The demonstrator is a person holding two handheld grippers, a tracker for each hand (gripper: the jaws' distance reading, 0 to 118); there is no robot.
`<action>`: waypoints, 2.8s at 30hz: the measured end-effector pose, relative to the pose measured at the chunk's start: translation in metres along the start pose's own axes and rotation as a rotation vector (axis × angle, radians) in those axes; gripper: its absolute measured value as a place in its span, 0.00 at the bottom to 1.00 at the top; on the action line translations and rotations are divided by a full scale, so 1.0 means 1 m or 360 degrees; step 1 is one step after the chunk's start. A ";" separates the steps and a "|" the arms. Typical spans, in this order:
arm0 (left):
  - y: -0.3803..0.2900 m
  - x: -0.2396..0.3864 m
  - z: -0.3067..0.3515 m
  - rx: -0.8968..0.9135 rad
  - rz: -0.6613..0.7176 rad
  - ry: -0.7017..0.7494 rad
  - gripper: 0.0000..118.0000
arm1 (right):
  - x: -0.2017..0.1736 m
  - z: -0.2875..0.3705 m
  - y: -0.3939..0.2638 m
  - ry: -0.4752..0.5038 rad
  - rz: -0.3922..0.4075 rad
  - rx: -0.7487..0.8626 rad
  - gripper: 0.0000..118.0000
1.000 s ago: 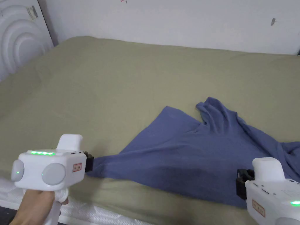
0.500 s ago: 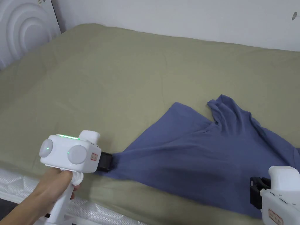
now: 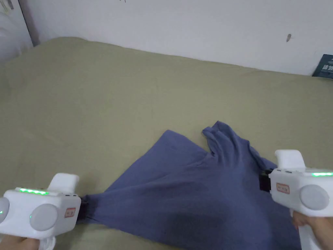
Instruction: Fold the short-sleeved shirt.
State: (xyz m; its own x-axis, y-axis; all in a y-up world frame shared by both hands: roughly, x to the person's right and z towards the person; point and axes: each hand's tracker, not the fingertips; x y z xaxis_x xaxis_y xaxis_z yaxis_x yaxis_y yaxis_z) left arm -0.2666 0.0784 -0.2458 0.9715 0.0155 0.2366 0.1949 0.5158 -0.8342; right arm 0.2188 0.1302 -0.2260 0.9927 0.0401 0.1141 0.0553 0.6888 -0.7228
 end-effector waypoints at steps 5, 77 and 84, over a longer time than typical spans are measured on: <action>-0.007 0.002 0.002 0.0045 0.0003 -0.0009 0.04 | 0.023 -0.072 0.061 -0.0046 0.0080 -0.0157 0.00; 0.419 0.140 0.304 0.1198 -0.0085 0.0449 0.03 | 0.136 0.276 0.349 -0.0567 -0.0102 0.0995 0.04; 0.479 0.138 0.240 0.1182 -0.0062 0.0485 0.03 | 0.141 0.225 0.391 -0.0588 -0.0139 0.0992 0.04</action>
State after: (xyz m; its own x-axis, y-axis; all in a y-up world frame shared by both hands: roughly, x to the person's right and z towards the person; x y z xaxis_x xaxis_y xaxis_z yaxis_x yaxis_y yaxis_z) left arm -0.0715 0.5330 -0.4934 0.9808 -0.1935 0.0228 0.1929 0.9478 -0.2538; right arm 0.3561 0.5677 -0.3395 0.8802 0.1319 0.4558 -0.0480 0.9804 -0.1909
